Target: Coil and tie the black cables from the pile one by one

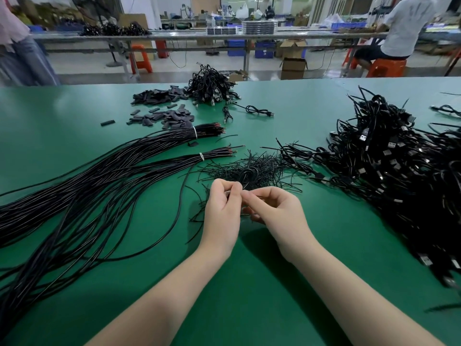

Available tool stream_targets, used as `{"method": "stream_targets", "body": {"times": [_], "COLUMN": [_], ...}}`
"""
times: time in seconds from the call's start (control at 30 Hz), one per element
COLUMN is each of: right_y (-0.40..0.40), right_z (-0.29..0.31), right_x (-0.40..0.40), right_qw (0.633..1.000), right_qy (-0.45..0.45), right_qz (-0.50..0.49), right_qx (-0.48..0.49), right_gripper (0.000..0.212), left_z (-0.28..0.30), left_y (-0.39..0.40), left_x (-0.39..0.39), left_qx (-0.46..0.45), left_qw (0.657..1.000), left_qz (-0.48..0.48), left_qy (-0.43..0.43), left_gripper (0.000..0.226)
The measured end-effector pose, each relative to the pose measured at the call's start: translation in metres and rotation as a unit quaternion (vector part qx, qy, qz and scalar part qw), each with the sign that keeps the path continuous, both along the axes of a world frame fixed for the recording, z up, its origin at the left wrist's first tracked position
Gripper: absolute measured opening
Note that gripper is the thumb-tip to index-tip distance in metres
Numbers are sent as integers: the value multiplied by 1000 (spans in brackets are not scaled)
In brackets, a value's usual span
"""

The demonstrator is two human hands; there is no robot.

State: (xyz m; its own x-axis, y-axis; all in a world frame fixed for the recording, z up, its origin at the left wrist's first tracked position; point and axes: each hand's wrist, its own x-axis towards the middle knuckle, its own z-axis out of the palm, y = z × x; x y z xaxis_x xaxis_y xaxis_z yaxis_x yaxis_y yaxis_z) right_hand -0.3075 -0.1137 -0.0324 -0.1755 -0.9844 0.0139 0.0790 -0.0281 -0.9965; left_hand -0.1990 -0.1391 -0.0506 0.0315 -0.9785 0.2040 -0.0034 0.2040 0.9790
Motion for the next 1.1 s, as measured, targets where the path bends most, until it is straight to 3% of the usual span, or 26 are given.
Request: {"method": "stream_targets", "body": {"times": [0.37, 0.47, 0.57, 0.73, 0.93, 1.1], "right_y": [1, 0, 2, 0, -6, -6], "right_z": [6, 3, 0, -9, -11, -13], "right_x": [-2, -4, -3, -5, -19, -22], "right_qw": [996, 994, 962, 946, 967, 966], "right_qy": [-90, 67, 208, 237, 199, 193], "right_qz": [-3, -43, -83, -67, -7, 8], "right_qx": [-4, -70, -157, -210, -161, -172], "right_gripper": [1, 6, 17, 14, 18, 22], "left_z": [8, 5, 4, 4, 17, 21], "left_y": [7, 4, 2, -3, -11, -15], "left_x": [-5, -4, -4, -2, 10, 19], "left_qx": [-19, -3, 18, 103, 241, 289], "left_qw": [997, 996, 995, 981, 926, 894], "left_qz": [-24, -27, -32, -83, -226, -281], "left_qy": [73, 79, 97, 139, 183, 195], "left_gripper": [27, 25, 24, 19, 21, 20]}}
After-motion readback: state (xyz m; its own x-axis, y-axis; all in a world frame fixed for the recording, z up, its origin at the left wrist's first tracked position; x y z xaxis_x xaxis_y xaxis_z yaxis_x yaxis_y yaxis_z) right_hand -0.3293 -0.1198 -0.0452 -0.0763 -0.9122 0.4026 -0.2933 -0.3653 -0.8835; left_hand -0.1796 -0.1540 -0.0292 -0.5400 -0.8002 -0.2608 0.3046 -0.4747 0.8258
